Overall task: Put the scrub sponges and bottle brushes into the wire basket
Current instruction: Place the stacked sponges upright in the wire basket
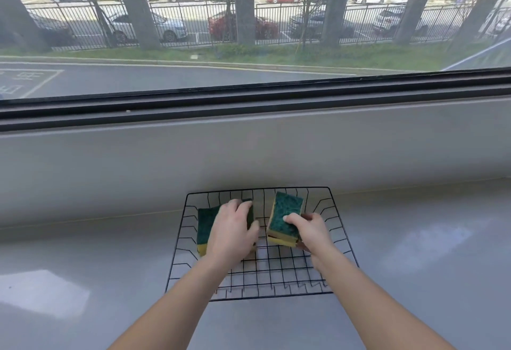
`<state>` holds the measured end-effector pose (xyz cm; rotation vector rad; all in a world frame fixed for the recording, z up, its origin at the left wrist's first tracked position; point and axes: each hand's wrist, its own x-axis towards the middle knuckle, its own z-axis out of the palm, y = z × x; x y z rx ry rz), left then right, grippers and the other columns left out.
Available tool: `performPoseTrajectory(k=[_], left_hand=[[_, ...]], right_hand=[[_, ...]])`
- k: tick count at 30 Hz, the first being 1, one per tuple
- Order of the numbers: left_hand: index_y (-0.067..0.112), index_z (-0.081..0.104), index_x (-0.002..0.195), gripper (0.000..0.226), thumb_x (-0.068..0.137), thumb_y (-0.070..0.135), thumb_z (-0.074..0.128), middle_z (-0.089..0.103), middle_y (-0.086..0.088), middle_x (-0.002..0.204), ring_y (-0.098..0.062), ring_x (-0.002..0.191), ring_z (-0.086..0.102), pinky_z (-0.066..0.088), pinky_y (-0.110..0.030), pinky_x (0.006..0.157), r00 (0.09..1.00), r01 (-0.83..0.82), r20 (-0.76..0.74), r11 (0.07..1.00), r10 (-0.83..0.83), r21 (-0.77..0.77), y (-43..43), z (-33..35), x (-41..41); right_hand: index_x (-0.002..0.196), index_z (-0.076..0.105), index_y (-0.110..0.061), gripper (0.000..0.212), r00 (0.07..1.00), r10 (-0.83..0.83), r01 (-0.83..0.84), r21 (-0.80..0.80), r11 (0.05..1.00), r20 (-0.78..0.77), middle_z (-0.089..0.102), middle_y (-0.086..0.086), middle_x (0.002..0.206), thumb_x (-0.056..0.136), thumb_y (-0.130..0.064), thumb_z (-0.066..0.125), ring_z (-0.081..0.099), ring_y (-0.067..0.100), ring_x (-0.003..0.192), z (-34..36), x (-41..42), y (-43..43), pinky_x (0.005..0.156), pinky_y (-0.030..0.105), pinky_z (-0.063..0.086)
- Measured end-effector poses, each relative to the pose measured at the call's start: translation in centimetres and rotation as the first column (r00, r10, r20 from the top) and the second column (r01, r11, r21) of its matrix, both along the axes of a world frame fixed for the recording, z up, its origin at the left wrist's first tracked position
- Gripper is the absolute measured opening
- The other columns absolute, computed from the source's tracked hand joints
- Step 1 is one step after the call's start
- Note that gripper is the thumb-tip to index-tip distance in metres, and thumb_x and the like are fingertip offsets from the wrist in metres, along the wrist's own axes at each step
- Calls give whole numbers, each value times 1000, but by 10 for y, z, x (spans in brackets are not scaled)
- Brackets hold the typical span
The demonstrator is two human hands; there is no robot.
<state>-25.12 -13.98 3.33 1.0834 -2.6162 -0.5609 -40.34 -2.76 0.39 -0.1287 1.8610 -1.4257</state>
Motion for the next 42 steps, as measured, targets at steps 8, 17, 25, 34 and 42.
performPoseTrajectory(k=[8, 17, 25, 34, 42], left_hand=[[23, 46, 139, 52, 92, 45, 46, 44, -7, 142, -27, 134, 37, 29, -48, 113, 986, 56, 167, 982, -26, -180, -24, -30, 8], [22, 51, 137, 51, 91, 45, 48, 47, -7, 140, -27, 130, 42, 31, -48, 113, 991, 50, 128, 981, -27, -188, -25, -36, 8], [24, 48, 138, 51, 93, 47, 46, 44, -5, 142, -25, 134, 36, 28, -48, 115, 991, 65, 127, 983, -44, -169, -29, -33, 12], [28, 40, 143, 53, 95, 49, 43, 38, -4, 148, -23, 140, 27, 22, -50, 117, 989, 30, 145, 992, -11, -124, -17, -14, 34], [28, 40, 141, 53, 90, 38, 48, 40, -2, 143, -23, 135, 32, 26, -43, 113, 988, -14, 151, 994, 30, -109, 10, 10, 86]], right_hand=[[113, 62, -13, 53, 999, 11, -9, 56, 998, -31, 73, 6, 104, 71, -39, 82, 70, 24, 94, -33, 7, -23, 83, 41, 60], [99, 59, -28, 30, 989, 18, -11, 49, 999, -147, 66, -12, 96, 81, -45, 76, 63, 6, 88, -33, 15, -23, 68, 26, 48], [142, 48, -12, 74, 985, 25, -14, 67, 998, -168, 59, 5, 134, 87, -56, 68, 57, 24, 119, -24, 13, -17, 98, 40, 49], [140, 49, -16, 52, 959, 75, -46, 112, 993, -274, 56, 5, 138, 96, -41, 61, 56, 25, 118, 5, 19, 1, 100, 45, 49], [136, 53, -19, 51, 850, 289, -188, 259, 947, -441, 60, 0, 127, 92, -39, 67, 57, 21, 112, 37, 57, 32, 89, 35, 45]])
